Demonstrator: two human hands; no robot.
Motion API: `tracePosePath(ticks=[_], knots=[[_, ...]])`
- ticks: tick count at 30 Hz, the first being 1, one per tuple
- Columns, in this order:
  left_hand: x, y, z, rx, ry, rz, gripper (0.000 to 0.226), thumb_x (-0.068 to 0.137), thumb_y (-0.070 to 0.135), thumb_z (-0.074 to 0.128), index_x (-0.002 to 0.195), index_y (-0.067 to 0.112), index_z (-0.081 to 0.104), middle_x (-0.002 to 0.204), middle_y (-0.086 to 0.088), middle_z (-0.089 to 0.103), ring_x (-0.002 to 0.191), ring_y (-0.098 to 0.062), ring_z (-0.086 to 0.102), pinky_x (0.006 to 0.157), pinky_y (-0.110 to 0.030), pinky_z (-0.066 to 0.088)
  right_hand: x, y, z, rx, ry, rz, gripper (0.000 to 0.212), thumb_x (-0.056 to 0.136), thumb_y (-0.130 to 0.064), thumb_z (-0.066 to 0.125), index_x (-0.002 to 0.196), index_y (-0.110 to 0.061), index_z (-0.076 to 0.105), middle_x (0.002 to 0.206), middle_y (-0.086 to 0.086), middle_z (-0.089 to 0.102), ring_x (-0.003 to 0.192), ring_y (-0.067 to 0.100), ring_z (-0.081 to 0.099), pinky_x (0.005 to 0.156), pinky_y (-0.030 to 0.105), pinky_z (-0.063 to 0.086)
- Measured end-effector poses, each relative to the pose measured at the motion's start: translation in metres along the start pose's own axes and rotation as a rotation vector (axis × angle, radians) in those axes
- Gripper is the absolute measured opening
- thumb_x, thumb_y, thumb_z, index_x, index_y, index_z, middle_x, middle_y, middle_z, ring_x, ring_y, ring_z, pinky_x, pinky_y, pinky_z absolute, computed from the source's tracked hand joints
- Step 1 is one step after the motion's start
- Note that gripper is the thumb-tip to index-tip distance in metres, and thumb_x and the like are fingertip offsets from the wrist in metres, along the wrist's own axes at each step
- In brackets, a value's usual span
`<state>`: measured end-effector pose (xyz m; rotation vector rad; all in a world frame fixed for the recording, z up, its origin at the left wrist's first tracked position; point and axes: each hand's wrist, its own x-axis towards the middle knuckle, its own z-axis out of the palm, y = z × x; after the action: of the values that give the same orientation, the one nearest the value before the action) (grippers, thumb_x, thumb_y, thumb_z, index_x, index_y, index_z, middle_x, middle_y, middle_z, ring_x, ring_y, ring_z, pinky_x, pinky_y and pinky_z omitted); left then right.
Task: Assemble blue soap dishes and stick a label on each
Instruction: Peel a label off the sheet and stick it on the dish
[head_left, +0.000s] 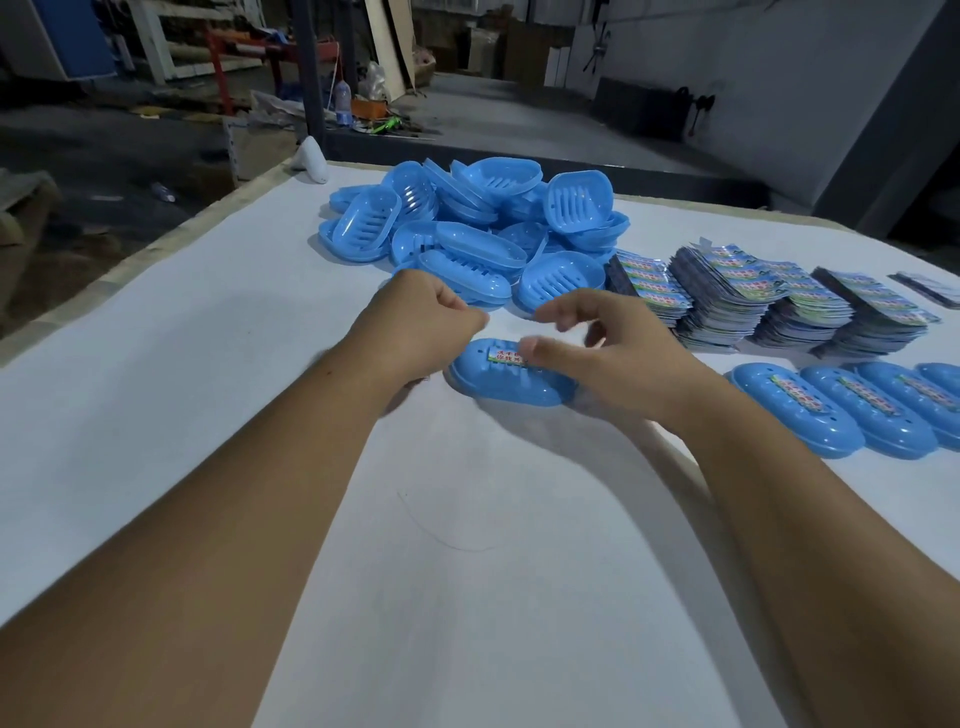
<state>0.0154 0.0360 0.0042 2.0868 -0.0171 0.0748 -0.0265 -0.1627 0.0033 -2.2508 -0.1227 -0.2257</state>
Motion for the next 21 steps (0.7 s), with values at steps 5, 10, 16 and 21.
tracePosePath(ticks=[5, 10, 16, 21], knots=[[0.001, 0.000, -0.001, 0.105, 0.130, 0.088, 0.016, 0.084, 0.042, 0.069, 0.081, 0.028, 0.063, 0.074, 0.011, 0.064, 0.063, -0.011, 0.062, 0.049, -0.024, 0.040, -0.009, -0.009, 0.015, -0.196, -0.199, -0.038, 0.077, 0.072, -0.044, 0.087, 0.141, -0.032, 0.054, 0.131, -0.014, 0.061, 0.114, 0.002, 0.059, 0.096, 0.022, 0.049], [0.001, -0.001, 0.001, 0.221, 0.206, 0.190, 0.019, 0.088, 0.043, 0.067, 0.079, 0.029, 0.058, 0.080, 0.011, 0.063, 0.063, -0.014, 0.062, 0.055, -0.028, 0.047, -0.018, -0.016, 0.005, -0.533, -0.054, -0.053, 0.070, 0.075, -0.064, 0.070, 0.136, -0.034, 0.054, 0.126, -0.006, 0.064, 0.115, 0.019, 0.056, 0.098, 0.033, 0.045], [0.000, -0.003, 0.002, 0.272, 0.184, 0.221, 0.021, 0.090, 0.046, 0.066, 0.082, 0.029, 0.057, 0.082, 0.002, 0.067, 0.069, -0.023, 0.065, 0.067, -0.037, 0.053, -0.045, -0.005, -0.021, -0.917, 0.129, 0.233, 0.064, 0.088, -0.070, 0.041, 0.130, -0.023, 0.048, 0.130, 0.010, 0.059, 0.119, 0.038, 0.050, 0.095, 0.045, 0.040], [-0.003, -0.001, 0.004, 0.301, 0.171, 0.235, 0.016, 0.091, 0.043, 0.067, 0.089, 0.028, 0.061, 0.090, -0.003, 0.068, 0.080, -0.027, 0.064, 0.072, -0.037, 0.048, -0.071, 0.007, -0.038, -0.967, 0.160, 0.351, 0.060, 0.086, -0.068, 0.043, 0.125, -0.022, 0.051, 0.128, 0.008, 0.057, 0.119, 0.036, 0.049, 0.091, 0.045, 0.039]])
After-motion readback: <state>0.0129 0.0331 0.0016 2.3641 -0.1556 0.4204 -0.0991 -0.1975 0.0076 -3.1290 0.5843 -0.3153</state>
